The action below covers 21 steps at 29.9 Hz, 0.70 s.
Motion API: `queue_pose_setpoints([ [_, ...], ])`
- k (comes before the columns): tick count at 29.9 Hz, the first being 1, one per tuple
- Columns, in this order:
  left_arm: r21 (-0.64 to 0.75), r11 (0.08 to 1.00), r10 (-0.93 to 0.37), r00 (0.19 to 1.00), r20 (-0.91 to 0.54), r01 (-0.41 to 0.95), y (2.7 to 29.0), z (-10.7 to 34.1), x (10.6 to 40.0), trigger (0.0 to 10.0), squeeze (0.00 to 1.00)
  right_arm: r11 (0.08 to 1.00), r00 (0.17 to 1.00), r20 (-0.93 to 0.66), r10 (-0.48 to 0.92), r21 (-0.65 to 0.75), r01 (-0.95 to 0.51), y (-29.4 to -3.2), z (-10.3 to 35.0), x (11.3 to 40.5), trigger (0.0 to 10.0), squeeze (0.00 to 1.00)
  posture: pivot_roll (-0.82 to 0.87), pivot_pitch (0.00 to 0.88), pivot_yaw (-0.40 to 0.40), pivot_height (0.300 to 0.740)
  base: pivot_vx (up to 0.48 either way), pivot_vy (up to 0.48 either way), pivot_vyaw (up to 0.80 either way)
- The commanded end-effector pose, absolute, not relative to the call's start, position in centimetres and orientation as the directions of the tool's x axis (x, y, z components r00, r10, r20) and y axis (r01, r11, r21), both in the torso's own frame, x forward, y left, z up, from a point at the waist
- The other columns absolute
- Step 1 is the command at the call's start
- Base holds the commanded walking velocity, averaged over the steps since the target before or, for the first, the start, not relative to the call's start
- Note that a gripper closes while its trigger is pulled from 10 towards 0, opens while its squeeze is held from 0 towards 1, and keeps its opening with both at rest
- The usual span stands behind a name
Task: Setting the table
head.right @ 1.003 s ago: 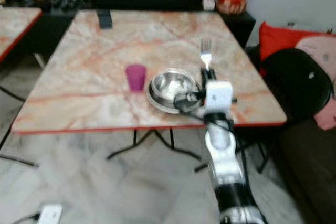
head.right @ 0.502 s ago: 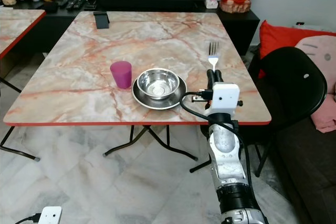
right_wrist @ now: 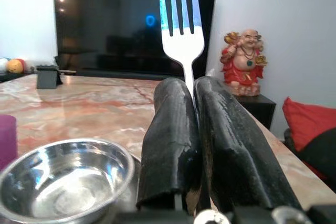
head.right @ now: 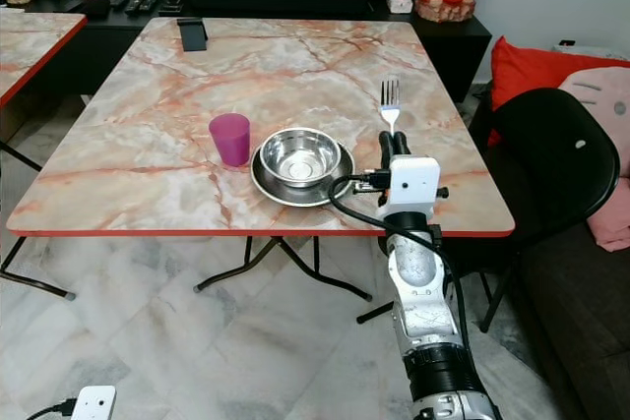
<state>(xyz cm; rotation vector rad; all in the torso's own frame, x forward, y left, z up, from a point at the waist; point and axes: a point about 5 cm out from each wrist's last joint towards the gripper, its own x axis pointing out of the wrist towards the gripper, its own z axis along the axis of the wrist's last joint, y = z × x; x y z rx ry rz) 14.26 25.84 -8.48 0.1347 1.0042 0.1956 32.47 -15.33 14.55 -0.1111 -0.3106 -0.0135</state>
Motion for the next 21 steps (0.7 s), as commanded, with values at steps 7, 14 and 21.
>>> queue_pose_setpoints([
  [7, 0.199, 0.973, 0.229, 0.506, -0.832, -0.113, 25.86, -8.67, 13.78, 10.0, 0.0, 0.996, 0.945, 0.326, 0.012, -0.091, 0.019, -15.16, 15.31, 32.69, 10.0, 0.0, -0.03, 0.0, -0.056, 0.74, 0.262, 0.0, 0.0],
  [14, 0.198, 0.975, 0.223, 0.506, -0.833, -0.104, 25.79, -8.69, 13.78, 10.0, 0.0, 0.996, 0.947, 0.322, 0.01, -0.087, 0.019, -15.2, 15.21, 32.69, 10.0, 0.0, -0.03, 0.0, -0.057, 0.74, 0.293, 0.0, 0.0],
  [21, 0.199, 0.975, 0.224, 0.507, -0.833, -0.104, 25.8, -8.69, 13.77, 10.0, 0.0, 0.997, 0.949, 0.315, 0.0, -0.075, 0.025, -15.28, 15.12, 32.76, 10.0, 0.0, -0.03, 0.0, -0.058, 0.74, 0.297, 0.0, 0.0],
])
